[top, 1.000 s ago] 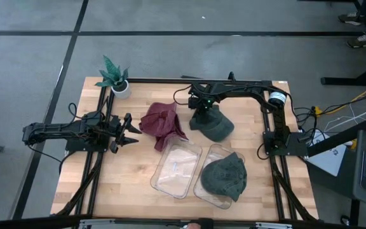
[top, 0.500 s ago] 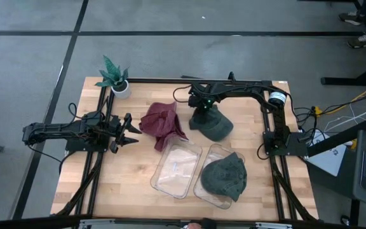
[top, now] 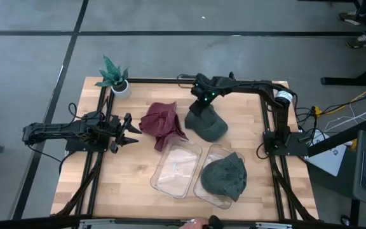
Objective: Pick & Place hat
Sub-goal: Put the gray cap into the right transparent bin
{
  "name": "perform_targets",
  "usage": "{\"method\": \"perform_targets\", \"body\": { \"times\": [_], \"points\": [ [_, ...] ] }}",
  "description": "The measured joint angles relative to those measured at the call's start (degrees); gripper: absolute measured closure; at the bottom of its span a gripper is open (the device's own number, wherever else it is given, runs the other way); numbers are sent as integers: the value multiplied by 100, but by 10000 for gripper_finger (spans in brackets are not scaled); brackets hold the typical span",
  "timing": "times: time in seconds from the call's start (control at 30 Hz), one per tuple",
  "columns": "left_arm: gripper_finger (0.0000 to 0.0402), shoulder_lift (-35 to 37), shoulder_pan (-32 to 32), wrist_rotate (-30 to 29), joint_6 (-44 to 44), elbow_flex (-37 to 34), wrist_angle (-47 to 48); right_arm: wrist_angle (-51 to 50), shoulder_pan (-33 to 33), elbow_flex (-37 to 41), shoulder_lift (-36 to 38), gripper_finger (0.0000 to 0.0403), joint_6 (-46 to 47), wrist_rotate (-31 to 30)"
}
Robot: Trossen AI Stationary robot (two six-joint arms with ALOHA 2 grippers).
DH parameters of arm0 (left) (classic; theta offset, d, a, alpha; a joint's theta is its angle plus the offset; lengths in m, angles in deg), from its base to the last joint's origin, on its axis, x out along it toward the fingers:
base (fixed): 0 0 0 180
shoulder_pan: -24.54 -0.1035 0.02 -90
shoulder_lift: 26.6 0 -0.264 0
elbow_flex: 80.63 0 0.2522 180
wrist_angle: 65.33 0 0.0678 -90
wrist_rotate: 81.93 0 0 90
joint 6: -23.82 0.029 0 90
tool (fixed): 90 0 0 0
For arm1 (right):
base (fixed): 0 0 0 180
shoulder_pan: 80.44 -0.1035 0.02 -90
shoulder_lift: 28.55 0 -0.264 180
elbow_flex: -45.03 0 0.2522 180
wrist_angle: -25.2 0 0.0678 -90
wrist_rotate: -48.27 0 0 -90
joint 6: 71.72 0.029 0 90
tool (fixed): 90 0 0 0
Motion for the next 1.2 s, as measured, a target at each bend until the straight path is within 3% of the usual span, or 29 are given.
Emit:
{"method": "perform_targets", "body": {
  "times": [0.8,1.2],
  "points": [
    [217,-1,-1,-2,1,-1,0,-481,272,-1,1921,391,415,-235],
    [217,-1,-1,0,1,-2,0,-1047,-51,-1,2836,389,717,-418]
  ]
}}
